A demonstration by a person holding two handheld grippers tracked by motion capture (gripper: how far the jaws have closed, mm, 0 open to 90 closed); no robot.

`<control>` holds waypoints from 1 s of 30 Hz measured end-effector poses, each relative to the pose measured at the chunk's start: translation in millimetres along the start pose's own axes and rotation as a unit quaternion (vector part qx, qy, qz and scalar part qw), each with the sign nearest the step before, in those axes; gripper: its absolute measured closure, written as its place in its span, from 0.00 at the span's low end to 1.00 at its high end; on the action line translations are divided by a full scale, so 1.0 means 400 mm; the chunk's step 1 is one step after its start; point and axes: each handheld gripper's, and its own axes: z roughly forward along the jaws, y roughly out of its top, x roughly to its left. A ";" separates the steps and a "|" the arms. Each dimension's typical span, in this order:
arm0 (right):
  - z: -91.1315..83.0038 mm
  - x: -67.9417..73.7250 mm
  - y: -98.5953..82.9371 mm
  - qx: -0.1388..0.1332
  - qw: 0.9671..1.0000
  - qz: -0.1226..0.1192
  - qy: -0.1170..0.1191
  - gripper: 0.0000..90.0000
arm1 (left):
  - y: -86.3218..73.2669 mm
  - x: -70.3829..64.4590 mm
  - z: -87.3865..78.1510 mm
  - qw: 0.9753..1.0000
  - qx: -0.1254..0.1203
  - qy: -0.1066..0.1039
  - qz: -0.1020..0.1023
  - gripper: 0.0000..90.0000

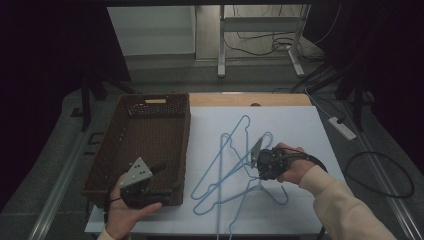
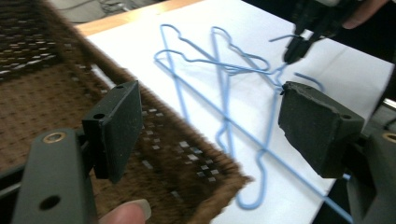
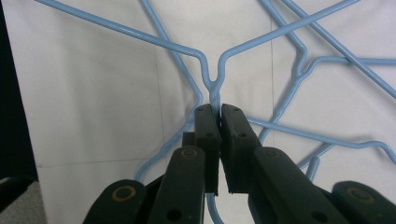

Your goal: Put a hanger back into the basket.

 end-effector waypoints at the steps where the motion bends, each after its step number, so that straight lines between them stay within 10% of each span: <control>1: -0.003 0.001 0.005 0.002 1.000 0.006 -0.003 0.96 | 0.007 -0.019 0.012 1.000 0.006 -0.009 0.005 0.26; 12: -0.006 0.006 0.010 0.003 1.000 0.021 -0.006 0.96 | 0.034 -0.124 0.112 0.996 0.059 -0.062 0.035 0.26; 30: -0.003 0.014 0.017 0.005 1.000 0.016 0.001 0.96 | 0.011 -0.208 0.349 0.978 0.171 -0.114 0.037 0.31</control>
